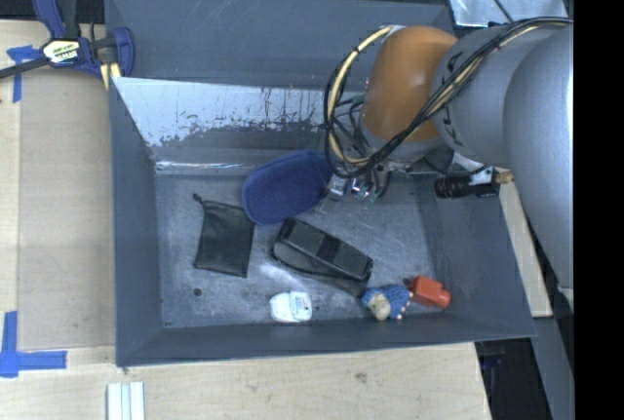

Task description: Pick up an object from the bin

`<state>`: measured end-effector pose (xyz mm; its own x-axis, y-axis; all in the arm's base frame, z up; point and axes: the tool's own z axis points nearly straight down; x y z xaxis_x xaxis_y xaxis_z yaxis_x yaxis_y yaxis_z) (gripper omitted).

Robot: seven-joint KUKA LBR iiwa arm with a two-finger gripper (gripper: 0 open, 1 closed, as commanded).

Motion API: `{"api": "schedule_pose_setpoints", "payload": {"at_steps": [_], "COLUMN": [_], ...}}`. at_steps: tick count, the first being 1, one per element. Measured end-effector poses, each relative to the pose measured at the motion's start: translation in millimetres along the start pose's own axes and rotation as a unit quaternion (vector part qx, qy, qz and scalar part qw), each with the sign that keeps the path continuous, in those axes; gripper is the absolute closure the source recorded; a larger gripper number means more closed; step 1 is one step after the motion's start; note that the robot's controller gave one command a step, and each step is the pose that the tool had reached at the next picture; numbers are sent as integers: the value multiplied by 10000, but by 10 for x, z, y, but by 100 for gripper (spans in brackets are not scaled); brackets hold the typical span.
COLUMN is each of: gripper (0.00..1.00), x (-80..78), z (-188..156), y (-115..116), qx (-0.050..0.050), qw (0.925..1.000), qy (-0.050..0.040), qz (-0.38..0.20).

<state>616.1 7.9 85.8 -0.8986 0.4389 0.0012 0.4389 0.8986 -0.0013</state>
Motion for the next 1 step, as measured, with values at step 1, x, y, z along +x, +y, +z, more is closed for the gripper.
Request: {"api": "schedule_pose_setpoints", "payload": {"at_steps": [1], "gripper": [100], "x": [-25], "z": [-469], "y": [143], "qx": [-23], "qw": [9998], "qy": [-45], "qz": [-208]}}
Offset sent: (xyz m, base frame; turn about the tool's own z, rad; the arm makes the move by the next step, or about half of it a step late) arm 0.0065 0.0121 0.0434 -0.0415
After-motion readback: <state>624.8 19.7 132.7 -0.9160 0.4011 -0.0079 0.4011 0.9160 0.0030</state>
